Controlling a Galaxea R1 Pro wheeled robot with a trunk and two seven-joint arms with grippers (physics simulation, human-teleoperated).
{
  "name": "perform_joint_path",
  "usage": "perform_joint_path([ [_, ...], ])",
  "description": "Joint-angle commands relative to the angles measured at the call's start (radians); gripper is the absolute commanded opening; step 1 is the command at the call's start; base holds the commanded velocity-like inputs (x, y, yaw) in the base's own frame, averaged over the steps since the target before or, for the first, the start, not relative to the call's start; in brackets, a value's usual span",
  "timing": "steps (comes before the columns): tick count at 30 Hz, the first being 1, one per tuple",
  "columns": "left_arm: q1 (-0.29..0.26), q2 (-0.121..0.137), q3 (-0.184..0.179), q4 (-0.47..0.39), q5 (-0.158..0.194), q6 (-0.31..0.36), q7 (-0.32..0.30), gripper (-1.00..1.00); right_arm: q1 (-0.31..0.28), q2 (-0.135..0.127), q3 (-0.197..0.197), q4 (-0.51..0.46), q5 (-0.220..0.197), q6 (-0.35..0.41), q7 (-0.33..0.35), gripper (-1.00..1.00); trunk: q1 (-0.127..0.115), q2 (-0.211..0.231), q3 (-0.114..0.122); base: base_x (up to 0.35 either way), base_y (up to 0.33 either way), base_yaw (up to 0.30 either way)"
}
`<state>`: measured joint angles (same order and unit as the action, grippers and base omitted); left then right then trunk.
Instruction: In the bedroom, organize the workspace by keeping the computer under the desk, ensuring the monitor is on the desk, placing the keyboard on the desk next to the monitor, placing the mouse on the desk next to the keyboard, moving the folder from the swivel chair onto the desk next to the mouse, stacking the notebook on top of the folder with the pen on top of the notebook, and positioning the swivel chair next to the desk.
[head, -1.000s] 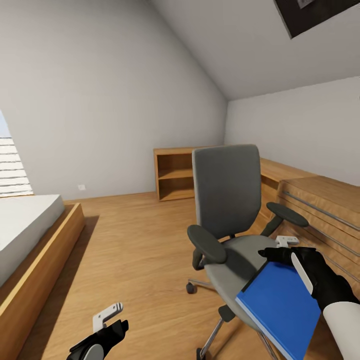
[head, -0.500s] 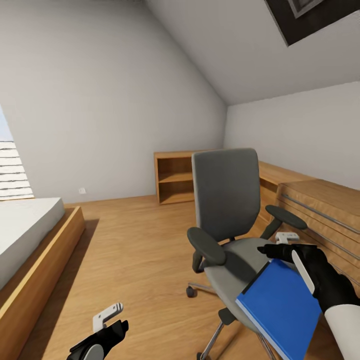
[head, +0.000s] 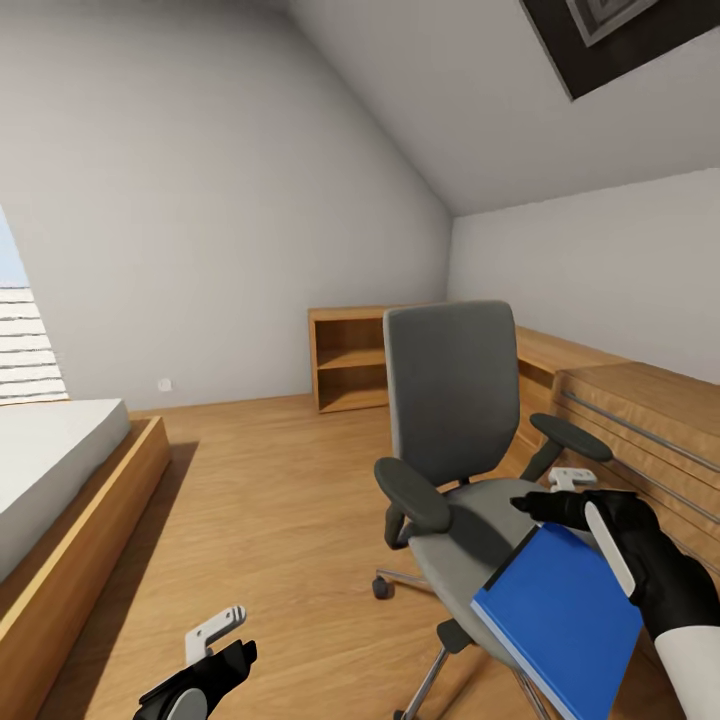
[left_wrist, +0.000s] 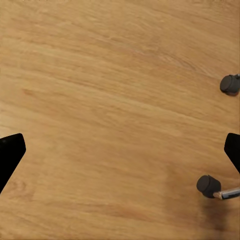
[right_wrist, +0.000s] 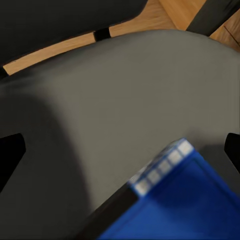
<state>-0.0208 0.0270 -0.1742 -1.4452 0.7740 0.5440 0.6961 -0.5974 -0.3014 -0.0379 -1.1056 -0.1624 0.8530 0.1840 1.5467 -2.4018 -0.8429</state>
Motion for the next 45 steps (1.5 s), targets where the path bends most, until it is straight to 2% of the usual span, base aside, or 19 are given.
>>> perform_joint_path([
  [1,-0.001,0.001,-0.002,-0.001,0.008,0.001,0.010,1.00,0.000,0.000,-0.001,-0.003,-0.012,0.006,0.002,1.00,0.000,-0.001,-0.001,0.000,0.000,0.000],
  [2,-0.001,0.001,-0.002,0.002,0.008,0.001,0.010,1.00,0.002,-0.002,-0.002,-0.015,-0.053,0.012,0.002,1.00,0.000,-0.001,-0.001,0.000,0.000,0.000],
  [6,-0.001,0.001,-0.003,0.009,0.007,0.001,0.009,1.00,0.006,-0.003,-0.003,-0.044,-0.066,0.046,0.002,1.00,0.000,-0.001,-0.001,0.000,0.000,0.000],
  [15,-0.001,0.002,-0.003,0.012,0.006,0.001,0.009,1.00,0.033,-0.002,-0.010,-0.109,-0.070,0.075,0.002,1.00,0.000,-0.001,-0.001,0.000,0.000,0.000],
  [18,-0.001,0.001,-0.002,0.012,0.006,0.001,0.009,1.00,0.037,-0.002,-0.029,-0.118,-0.071,0.092,0.002,1.00,0.000,-0.001,-0.001,0.000,0.000,0.000],
  [19,-0.001,0.002,-0.002,0.012,0.006,0.001,0.009,1.00,0.038,0.000,-0.057,-0.134,-0.072,0.114,0.002,1.00,0.000,-0.001,-0.001,0.000,0.000,0.000],
  [23,-0.001,0.002,-0.002,0.012,0.006,0.001,0.008,1.00,0.039,0.001,-0.078,-0.149,-0.072,0.127,0.002,1.00,0.000,-0.001,-0.001,0.000,0.000,0.000],
  [31,-0.001,0.002,-0.003,0.019,0.006,0.001,0.008,1.00,0.039,0.002,-0.088,-0.158,-0.072,0.134,0.002,1.00,0.000,-0.001,-0.001,0.000,0.000,-0.004],
  [45,-0.001,0.001,-0.004,0.020,0.002,0.001,0.008,1.00,0.039,0.002,-0.088,-0.157,-0.072,0.133,0.002,1.00,0.000,-0.001,0.016,-0.277,0.174,-0.185],
])
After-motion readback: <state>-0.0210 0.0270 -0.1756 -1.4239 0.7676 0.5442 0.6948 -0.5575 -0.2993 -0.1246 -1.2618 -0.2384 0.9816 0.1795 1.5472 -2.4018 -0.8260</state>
